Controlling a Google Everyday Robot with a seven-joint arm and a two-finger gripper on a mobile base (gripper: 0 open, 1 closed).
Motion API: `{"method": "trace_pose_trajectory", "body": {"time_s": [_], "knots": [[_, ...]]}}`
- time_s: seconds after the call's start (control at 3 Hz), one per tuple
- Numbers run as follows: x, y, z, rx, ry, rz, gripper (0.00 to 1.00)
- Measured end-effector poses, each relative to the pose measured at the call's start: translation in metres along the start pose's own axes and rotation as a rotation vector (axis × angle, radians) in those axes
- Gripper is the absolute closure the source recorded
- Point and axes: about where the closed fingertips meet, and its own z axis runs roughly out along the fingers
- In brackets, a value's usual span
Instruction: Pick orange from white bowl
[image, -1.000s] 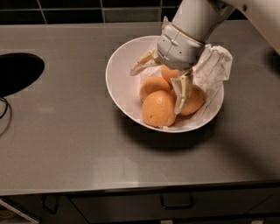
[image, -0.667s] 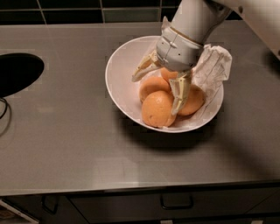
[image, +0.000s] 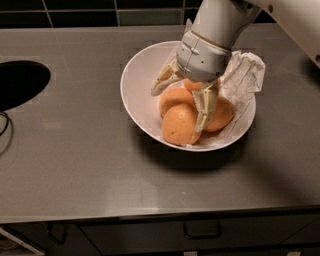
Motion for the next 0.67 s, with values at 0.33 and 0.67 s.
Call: {"method": "trace_pose_trajectory", "body": {"time_s": [0.33,0.67], "knots": [[-0.0008,0.0022,0.0003,-0.010,0.009,0.015,0.24],[-0.0004,0.0053,0.0018,-0.018,0.010,0.021,0.25]]}}
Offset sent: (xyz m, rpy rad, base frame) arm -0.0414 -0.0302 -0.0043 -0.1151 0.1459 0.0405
